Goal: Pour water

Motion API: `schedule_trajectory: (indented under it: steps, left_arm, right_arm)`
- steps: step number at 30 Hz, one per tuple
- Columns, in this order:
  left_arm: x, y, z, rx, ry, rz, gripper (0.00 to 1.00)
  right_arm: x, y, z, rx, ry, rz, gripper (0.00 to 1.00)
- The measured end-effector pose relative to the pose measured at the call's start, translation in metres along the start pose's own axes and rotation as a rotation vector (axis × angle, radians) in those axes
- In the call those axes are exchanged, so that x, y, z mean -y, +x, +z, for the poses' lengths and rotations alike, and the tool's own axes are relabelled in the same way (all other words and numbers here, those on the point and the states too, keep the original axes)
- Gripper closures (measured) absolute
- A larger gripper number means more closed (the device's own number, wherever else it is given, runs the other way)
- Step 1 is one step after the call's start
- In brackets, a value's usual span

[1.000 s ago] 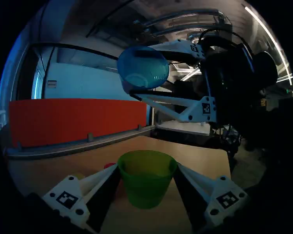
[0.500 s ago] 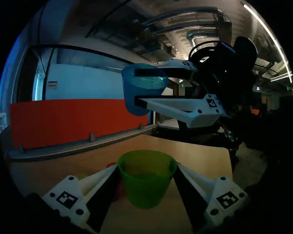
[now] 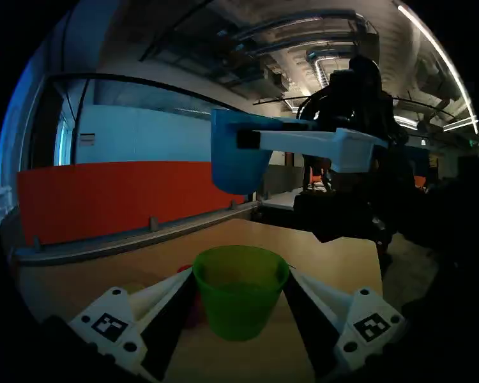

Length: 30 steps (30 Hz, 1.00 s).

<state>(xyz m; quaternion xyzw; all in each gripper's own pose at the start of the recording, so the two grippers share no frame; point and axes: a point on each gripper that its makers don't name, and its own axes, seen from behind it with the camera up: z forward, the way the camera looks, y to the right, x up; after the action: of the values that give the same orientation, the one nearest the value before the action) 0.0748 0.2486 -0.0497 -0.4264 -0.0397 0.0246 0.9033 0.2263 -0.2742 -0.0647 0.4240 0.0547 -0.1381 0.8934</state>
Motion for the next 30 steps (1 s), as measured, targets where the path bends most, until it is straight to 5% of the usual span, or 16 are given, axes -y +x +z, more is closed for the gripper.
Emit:
schedule_trajectory:
  steps: [6, 18, 30]
  left_arm:
    - [0.006, -0.008, -0.003, 0.019, 0.016, 0.005, 0.13]
    - [0.031, -0.026, -0.016, 0.085, 0.063, 0.012, 0.13]
    - [0.043, -0.065, -0.023, 0.219, 0.074, 0.04, 0.13]
  right_arm:
    - [-0.007, -0.01, -0.002, 0.006, -0.009, 0.076, 0.1]
    - [-0.017, -0.051, -0.018, 0.072, -0.029, 0.13, 0.1]
    - [-0.015, -0.112, -0.035, 0.18, -0.005, 0.186, 0.1]
